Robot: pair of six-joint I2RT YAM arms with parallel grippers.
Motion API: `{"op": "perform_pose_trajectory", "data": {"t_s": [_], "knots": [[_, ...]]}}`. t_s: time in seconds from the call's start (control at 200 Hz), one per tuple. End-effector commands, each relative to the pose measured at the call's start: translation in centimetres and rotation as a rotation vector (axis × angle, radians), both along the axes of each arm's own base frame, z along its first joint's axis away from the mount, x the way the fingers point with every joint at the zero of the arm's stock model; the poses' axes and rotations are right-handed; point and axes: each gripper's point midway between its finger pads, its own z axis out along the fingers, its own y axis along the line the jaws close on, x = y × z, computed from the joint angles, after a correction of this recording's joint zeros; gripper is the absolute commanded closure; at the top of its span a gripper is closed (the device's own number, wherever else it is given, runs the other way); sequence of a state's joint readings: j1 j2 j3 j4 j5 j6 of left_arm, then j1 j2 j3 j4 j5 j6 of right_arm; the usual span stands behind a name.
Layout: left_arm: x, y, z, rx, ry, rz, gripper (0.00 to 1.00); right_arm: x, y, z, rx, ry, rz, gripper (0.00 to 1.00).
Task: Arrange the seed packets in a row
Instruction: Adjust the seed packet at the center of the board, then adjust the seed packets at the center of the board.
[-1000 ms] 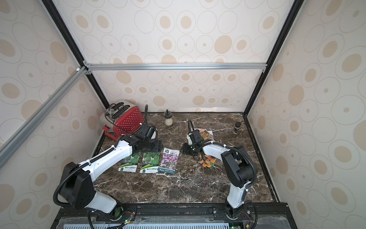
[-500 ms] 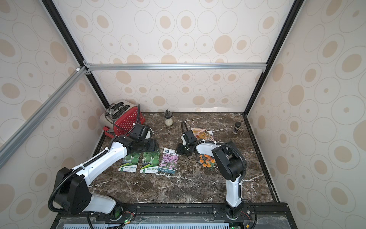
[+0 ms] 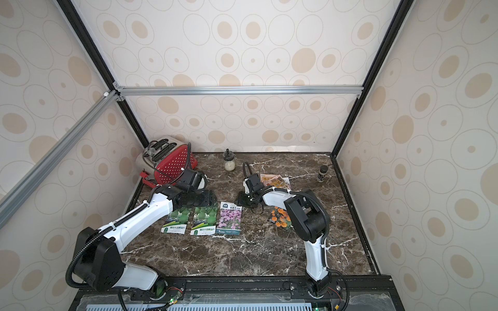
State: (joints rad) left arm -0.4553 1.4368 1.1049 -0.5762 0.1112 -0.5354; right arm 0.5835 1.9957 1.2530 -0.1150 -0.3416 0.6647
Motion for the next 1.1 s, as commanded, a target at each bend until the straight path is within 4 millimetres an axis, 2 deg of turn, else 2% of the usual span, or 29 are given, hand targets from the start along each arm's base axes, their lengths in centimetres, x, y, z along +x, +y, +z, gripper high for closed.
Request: {"op": "perform_pose_trajectory", "data": {"t_s": [0.0, 0.095, 0.16, 0.285, 0.446, 0.691, 0.761, 0.781, 0.926, 1.097], "knots": [[0.3, 0.1, 0.5, -0.011, -0.009, 0.017, 0.30, 0.1, 0.3, 1.3, -0.008, -0.025, 0.017, 0.52], [0.6, -0.1, 0.1, -0.014, 0.000, 0.016, 0.29, 0.4, -0.2, 2.5, -0.011, -0.053, 0.016, 0.52], [0.8, -0.5, -0.3, -0.020, 0.009, 0.010, 0.29, 0.9, -1.0, 4.0, -0.004, -0.085, 0.000, 0.51], [1.4, -1.2, -1.0, -0.042, 0.022, 0.005, 0.29, 1.6, -3.9, 6.4, -0.004, -0.127, -0.040, 0.50], [2.0, -2.6, -1.5, -0.057, 0.025, -0.025, 0.28, 2.0, -7.8, 8.3, -0.019, -0.157, -0.096, 0.50], [2.1, -8.1, -2.6, -0.072, 0.037, -0.143, 0.28, 1.6, -13.9, 9.4, -0.011, -0.166, -0.208, 0.49], [2.2, -9.3, -3.2, -0.098, 0.047, -0.159, 0.28, 1.0, -14.4, 9.4, -0.007, -0.163, -0.208, 0.49], [2.3, -9.5, -3.4, -0.104, 0.051, -0.161, 0.28, 1.3, -15.4, 9.5, -0.009, -0.162, -0.232, 0.49], [2.7, -10.3, -3.8, -0.112, 0.053, -0.165, 0.29, 0.7, -14.7, 8.7, 0.021, -0.116, -0.194, 0.49], [3.6, -9.5, -2.2, -0.077, 0.013, -0.144, 0.29, 0.5, -14.1, 7.3, 0.022, -0.092, -0.188, 0.49]]}}
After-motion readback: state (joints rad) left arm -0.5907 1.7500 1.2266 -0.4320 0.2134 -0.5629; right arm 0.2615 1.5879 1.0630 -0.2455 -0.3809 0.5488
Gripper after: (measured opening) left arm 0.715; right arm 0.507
